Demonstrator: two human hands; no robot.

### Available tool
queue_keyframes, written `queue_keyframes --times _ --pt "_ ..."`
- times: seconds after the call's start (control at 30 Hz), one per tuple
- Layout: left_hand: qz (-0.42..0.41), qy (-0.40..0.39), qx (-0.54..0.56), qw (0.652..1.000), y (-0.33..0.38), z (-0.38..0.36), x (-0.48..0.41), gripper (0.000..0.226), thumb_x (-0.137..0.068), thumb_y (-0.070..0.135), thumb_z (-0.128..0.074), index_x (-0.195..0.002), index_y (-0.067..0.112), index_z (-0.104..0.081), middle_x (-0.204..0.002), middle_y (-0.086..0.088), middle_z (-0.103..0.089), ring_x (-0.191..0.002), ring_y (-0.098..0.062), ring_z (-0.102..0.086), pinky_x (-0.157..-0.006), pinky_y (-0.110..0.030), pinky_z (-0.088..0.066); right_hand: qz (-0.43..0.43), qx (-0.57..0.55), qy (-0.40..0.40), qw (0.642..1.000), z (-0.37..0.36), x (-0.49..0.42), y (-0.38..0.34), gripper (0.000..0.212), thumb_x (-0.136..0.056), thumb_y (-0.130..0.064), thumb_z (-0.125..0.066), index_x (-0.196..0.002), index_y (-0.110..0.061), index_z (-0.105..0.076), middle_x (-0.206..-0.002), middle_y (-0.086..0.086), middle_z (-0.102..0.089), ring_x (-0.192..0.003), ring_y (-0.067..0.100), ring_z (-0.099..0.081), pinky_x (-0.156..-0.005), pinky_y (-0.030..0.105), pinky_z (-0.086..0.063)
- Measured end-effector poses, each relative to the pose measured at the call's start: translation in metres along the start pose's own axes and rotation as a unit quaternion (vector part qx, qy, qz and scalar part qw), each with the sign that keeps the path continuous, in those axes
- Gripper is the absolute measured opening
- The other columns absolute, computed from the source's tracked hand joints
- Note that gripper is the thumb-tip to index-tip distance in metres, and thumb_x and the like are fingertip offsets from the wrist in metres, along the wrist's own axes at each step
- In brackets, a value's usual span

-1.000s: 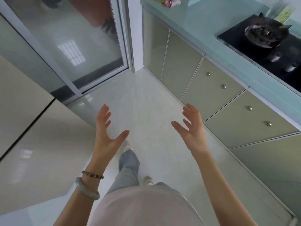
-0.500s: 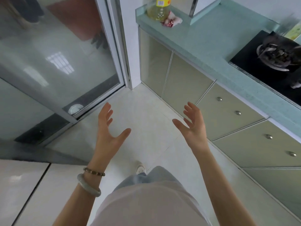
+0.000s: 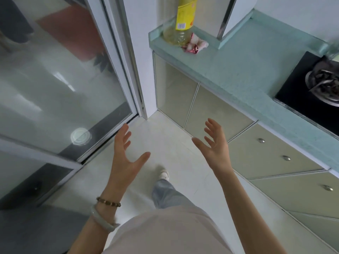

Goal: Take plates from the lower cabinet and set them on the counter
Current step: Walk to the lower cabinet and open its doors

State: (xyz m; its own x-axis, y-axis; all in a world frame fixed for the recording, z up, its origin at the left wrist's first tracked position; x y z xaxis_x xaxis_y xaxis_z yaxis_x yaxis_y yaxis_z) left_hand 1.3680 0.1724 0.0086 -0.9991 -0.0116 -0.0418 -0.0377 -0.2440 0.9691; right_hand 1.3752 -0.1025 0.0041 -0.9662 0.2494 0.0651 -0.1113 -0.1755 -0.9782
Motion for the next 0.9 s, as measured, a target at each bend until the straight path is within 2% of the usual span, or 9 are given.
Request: queue_keyframes --times 0.1,0.23,0.37,0.47,0.63,0.77,0.9 --pt "0.011 -0.018 0.005 1.0 0.001 -0.006 -0.05 0.09 -0.071 0.03 -0.076 -0.145 0.04 -0.024 -0.143 0.038 -0.03 -0.134 0.006 -0.035 -0.106 -0.009 -0.031 -0.007 0.003 0.027 1.0 0.001 -0.037 -0.004 0.064 -0.078 -0.021 -0.077 -0.128 -0.043 -0.043 -0.127 -0.026 -0.049 -0.121 -0.001 -0.048 -0.101 0.027 -0.042" --pt "-0.004 -0.04 0.012 0.999 0.007 -0.017 -0.111 0.09 -0.072 0.039 -0.073 -0.147 0.037 -0.024 -0.146 0.033 -0.03 -0.137 0.003 -0.033 -0.108 -0.011 -0.029 -0.014 0.015 0.045 0.999 -0.001 -0.083 -0.008 0.064 -0.078 -0.018 -0.076 -0.125 -0.047 -0.043 -0.129 -0.019 -0.051 -0.12 -0.004 -0.048 -0.102 0.031 -0.042" --pt "0.004 -0.061 0.013 0.998 0.003 -0.023 -0.153 0.088 -0.075 0.027 -0.074 -0.146 0.041 -0.024 -0.147 0.032 -0.029 -0.137 0.005 -0.032 -0.106 -0.007 -0.028 -0.024 0.027 0.055 0.998 -0.009 -0.116 -0.01 0.066 -0.077 -0.017 -0.076 -0.13 -0.038 -0.042 -0.13 -0.02 -0.05 -0.121 -0.001 -0.048 -0.104 0.033 -0.042" --pt "0.016 -0.08 0.008 0.997 -0.006 -0.025 -0.183 0.088 -0.073 0.027 -0.074 -0.144 0.046 -0.024 -0.148 0.03 -0.03 -0.136 0.007 -0.032 -0.105 -0.006 -0.03 -0.032 0.027 0.081 0.996 -0.01 -0.132 -0.009 0.066 -0.077 -0.017 -0.077 -0.13 -0.038 -0.042 -0.133 -0.016 -0.05 -0.121 0.0 -0.048 -0.104 0.033 -0.042" --pt "0.041 -0.122 0.029 0.991 -0.022 -0.032 -0.23 0.087 -0.07 0.024 -0.075 -0.14 0.05 -0.03 -0.146 0.028 -0.035 -0.133 0.008 -0.036 -0.103 -0.018 -0.032 -0.057 0.04 0.134 0.988 -0.01 -0.147 -0.003 0.067 -0.077 -0.016 -0.076 -0.128 -0.041 -0.041 -0.134 -0.01 -0.05 -0.122 0.005 -0.048 -0.104 0.033 -0.042" --pt "0.041 -0.174 0.037 0.983 -0.03 -0.038 -0.271 0.086 -0.071 0.021 -0.074 -0.142 0.043 -0.032 -0.143 0.029 -0.038 -0.132 0.007 -0.037 -0.104 -0.02 -0.032 -0.09 0.041 0.195 0.976 -0.016 -0.152 0.005 0.067 -0.077 -0.014 -0.076 -0.129 -0.039 -0.042 -0.135 -0.01 -0.049 -0.122 0.008 -0.048 -0.105 0.035 -0.041" --pt "0.02 -0.24 0.028 0.97 -0.033 -0.049 -0.312 0.084 -0.073 0.018 -0.072 -0.143 0.036 -0.03 -0.145 0.025 -0.037 -0.135 0.0 -0.036 -0.112 -0.028 -0.029 -0.124 0.039 0.246 0.96 -0.035 -0.159 0.012 0.068 -0.077 -0.015 -0.076 -0.133 -0.033 -0.043 -0.127 -0.026 -0.047 -0.122 0.007 -0.047 -0.106 0.036 -0.04"
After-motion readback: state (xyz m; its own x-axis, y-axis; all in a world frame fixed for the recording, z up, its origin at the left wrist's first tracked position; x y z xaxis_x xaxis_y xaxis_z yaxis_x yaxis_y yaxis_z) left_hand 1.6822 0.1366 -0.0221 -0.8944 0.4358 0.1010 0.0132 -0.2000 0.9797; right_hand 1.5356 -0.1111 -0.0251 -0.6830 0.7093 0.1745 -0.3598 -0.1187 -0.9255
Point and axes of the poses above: each hand's wrist, its own x-axis away from the middle knuckle, its own z-axis out of the back of the hand, y = z × x, the point moved 10 cm from there along -x, towards the middle knuckle
